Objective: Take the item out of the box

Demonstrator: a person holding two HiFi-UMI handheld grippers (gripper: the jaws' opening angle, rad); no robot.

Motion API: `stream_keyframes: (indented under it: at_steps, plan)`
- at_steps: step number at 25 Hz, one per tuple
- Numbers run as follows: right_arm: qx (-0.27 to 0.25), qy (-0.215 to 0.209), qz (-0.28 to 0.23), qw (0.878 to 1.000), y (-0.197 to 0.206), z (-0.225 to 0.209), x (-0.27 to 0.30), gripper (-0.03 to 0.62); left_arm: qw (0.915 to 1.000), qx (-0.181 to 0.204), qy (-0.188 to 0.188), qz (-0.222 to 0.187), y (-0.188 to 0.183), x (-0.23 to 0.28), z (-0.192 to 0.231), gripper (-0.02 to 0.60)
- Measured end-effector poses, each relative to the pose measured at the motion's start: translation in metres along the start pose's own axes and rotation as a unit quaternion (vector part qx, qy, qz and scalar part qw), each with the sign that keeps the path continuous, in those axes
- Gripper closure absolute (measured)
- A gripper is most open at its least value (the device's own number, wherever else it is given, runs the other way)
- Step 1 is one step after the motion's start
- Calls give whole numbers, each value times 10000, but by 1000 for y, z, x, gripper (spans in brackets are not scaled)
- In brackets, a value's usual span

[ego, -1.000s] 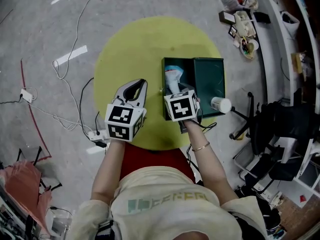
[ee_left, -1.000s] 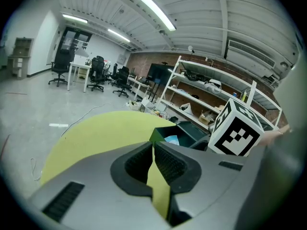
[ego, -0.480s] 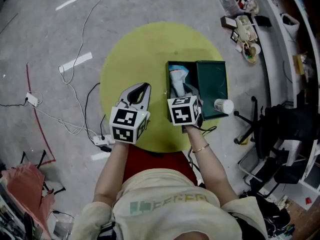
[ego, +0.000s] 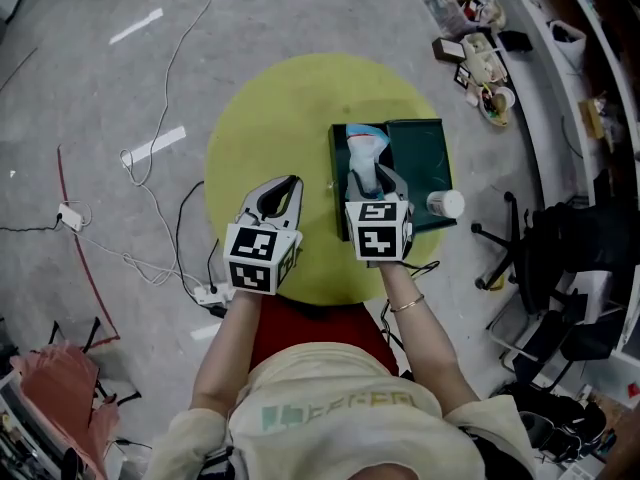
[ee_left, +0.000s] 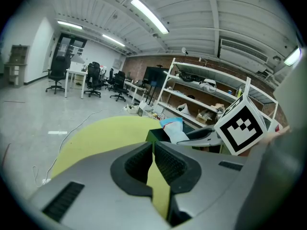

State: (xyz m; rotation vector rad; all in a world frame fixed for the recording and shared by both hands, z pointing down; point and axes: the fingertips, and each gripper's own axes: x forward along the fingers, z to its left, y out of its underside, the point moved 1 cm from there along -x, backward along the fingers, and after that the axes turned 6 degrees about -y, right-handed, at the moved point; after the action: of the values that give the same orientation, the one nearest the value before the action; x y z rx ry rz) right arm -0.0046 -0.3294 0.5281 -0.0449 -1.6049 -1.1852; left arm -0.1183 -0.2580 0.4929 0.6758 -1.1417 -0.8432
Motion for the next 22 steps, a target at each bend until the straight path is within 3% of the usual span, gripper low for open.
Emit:
stream_keyframes:
  at_steps: [22]
  plan:
    - [334,369,-1057,9932,0,18,-106,395,9985,445,113,-285,3,-65,-31,551]
